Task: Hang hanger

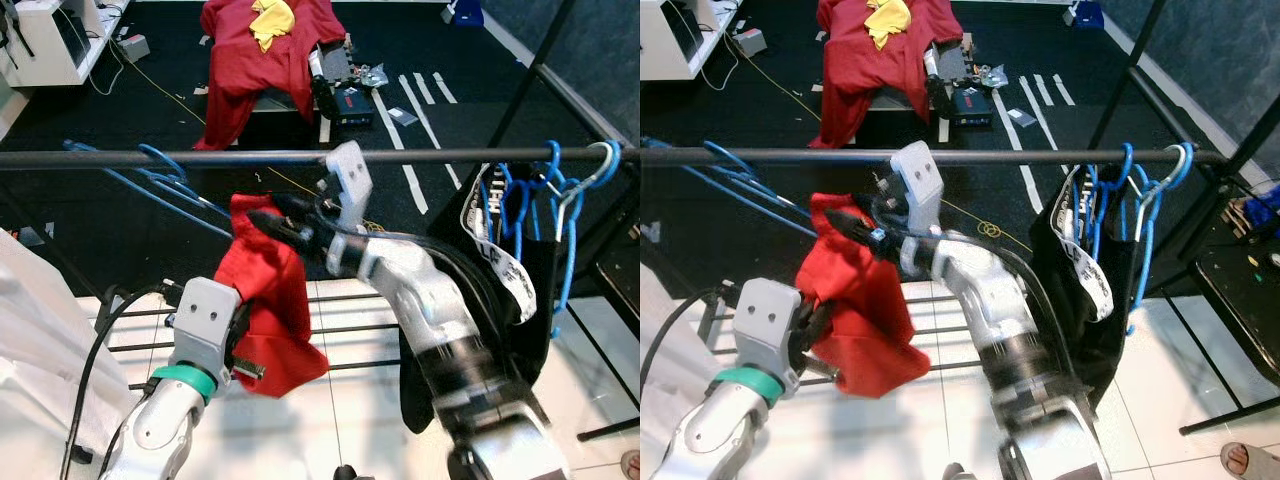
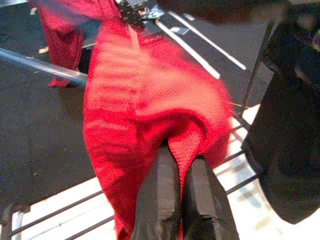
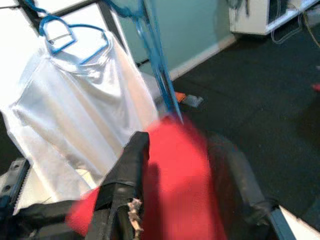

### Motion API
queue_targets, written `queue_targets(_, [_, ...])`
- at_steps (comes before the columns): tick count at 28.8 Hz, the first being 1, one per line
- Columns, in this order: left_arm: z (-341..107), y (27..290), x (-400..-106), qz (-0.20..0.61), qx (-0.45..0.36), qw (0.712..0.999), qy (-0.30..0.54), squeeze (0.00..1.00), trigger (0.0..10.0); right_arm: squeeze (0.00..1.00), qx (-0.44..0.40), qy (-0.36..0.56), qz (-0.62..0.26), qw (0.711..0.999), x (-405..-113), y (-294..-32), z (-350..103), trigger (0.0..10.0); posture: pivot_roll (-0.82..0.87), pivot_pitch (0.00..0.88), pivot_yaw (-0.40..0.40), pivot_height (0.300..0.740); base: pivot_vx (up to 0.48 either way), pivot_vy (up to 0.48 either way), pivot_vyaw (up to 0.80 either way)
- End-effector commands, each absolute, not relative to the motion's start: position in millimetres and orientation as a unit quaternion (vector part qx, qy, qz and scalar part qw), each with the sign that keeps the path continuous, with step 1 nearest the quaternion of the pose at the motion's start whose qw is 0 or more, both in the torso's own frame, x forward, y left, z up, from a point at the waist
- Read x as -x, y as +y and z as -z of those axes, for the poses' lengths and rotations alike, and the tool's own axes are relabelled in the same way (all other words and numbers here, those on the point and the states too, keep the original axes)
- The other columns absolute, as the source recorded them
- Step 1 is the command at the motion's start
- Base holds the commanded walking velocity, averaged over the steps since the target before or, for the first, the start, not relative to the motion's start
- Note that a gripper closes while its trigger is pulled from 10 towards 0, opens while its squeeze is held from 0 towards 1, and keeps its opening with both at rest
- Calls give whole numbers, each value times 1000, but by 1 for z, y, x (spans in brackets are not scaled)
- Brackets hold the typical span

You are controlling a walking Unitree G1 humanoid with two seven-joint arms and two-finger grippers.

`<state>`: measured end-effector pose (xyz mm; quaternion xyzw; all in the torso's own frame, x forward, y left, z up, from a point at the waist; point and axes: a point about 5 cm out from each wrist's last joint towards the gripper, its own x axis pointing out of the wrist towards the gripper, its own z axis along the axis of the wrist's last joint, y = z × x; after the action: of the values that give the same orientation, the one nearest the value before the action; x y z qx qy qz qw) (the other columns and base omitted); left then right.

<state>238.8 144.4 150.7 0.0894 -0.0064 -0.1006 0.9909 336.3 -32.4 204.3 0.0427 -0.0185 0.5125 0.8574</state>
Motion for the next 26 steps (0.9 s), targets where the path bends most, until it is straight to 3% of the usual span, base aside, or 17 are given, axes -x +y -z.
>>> queue_targets(1, [-149,145,-236,101,-94,990,-2,0,0,0,-44,-6,-518,854,-333,-31,-198,10000,-5,128,7,740,0,0,0])
queue_targets(6, [-152,159,-233,74,-96,992,-14,0,0,0,-48,32,-504,862,-315,-45,-171,10000,-2,125,6,740,0,0,0])
queue_targets(13, [-176,150,-211,226,-96,968,-53,0,0,0,-13,-50,-528,848,-282,-79,-191,10000,-18,127,22,740,0,0,0])
queue_targets(19, [-175,150,-205,260,-97,960,-42,0,0,0,36,-85,-521,849,-279,-84,-202,10000,-23,131,27,740,0,0,0])
queue_targets(22, [-174,150,-200,283,-95,954,-29,0,0,0,65,-98,-499,858,-281,-87,-208,10000,-24,132,29,740,0,0,0])
queue_targets(26, [-170,150,-177,362,-77,929,14,0,0,0,102,-107,-408,901,-299,-90,-211,10000,-29,136,36,740,0,0,0])
